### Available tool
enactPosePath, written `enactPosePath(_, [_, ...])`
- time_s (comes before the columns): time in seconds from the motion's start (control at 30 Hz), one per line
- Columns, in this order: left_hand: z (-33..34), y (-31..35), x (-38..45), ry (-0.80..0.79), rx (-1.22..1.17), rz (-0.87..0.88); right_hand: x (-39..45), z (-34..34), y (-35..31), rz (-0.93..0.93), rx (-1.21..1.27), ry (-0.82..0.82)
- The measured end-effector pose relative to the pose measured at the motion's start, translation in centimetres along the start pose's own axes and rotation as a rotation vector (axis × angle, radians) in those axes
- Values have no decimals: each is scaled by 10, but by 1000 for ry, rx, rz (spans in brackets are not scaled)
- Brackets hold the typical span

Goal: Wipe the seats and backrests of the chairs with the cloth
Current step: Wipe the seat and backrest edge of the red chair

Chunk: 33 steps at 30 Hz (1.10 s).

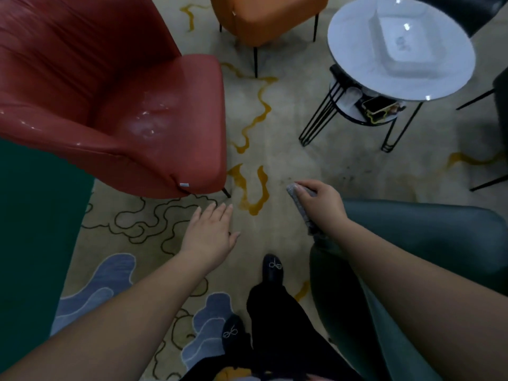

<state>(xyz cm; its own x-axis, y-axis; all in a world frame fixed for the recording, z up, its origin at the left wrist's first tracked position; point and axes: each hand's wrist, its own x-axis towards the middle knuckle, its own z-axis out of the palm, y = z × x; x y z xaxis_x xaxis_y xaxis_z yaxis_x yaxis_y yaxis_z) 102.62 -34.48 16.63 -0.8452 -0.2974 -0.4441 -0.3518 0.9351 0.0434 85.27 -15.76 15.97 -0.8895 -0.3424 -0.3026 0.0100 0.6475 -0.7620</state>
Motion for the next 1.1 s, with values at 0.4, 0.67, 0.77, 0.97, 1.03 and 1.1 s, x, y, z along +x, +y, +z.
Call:
enactPosePath(0.4, [-56,-3,104,31,-108,-146,143,-28,-45,-60,-74,-89])
enactPosePath(0.67, [-78,-38,171,-7,-153,-172,216,-4,-81,-97,-68,-102])
enactPosePath(0.77, [-88,-65,205,-3,-171,-176,251,8,-105,-114,-73,-97])
enactPosePath(0.97, [-107,-136,265,18,-220,-230,328,49,-172,-162,-118,-154])
enactPosePath(1.03, [-112,-160,277,12,-237,-253,350,67,-197,-173,-127,-184])
enactPosePath(1.1, [-114,-182,288,19,-256,-295,370,86,-219,-189,-133,-219])
